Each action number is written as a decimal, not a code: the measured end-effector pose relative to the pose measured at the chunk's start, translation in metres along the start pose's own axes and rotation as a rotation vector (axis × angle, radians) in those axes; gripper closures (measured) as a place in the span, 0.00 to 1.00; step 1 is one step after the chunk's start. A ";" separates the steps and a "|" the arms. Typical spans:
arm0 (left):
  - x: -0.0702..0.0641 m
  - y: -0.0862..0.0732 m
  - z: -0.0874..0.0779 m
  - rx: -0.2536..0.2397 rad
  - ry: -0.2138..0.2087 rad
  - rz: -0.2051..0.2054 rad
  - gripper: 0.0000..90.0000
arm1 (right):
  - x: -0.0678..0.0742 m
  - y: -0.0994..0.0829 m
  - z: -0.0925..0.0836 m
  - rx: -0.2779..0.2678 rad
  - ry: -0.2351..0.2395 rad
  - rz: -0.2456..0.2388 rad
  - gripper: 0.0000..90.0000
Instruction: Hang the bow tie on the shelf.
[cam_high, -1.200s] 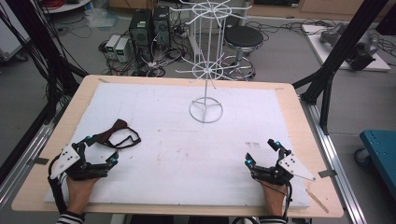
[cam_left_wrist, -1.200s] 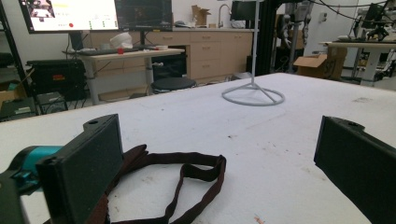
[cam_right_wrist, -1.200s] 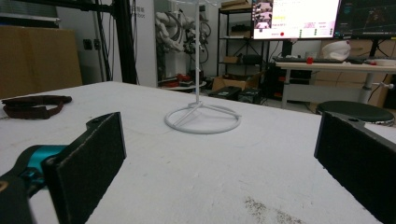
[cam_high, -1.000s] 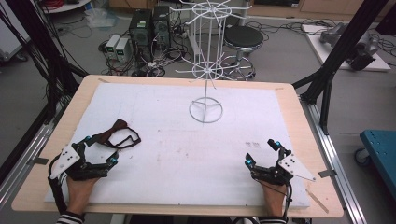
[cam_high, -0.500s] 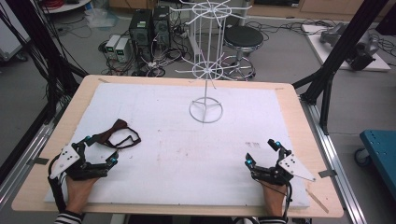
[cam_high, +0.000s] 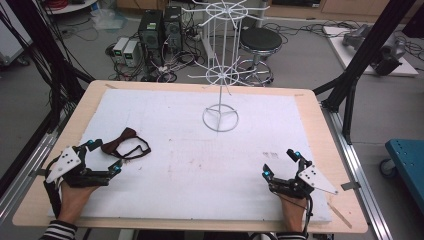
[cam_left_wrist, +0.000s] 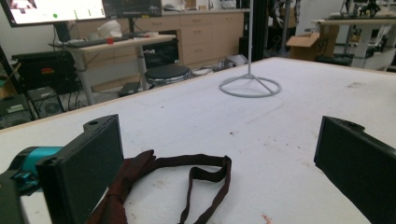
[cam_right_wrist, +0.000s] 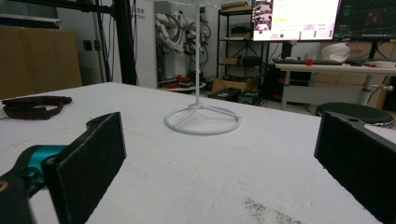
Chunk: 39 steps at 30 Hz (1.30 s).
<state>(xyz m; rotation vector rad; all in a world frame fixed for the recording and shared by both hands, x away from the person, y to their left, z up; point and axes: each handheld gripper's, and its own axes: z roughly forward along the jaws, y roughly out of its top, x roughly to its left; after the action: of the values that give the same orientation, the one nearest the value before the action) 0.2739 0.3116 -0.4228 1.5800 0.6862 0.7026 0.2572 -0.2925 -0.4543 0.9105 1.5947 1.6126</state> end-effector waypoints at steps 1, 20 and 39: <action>0.003 0.002 0.000 0.015 -0.001 0.009 0.02 | 0.000 0.000 0.000 0.001 -0.001 0.002 0.01; 0.043 0.028 0.025 0.357 -0.016 0.044 0.02 | 0.000 0.000 0.000 0.001 0.000 0.002 0.01; 0.073 0.026 0.048 0.678 -0.042 0.046 0.02 | 0.000 0.000 0.000 -0.003 0.000 -0.008 0.01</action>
<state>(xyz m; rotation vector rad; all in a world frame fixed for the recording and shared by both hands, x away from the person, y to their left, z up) 0.3585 0.3335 -0.3980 2.2259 0.9169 0.4867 0.2575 -0.2923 -0.4544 0.9015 1.5936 1.6098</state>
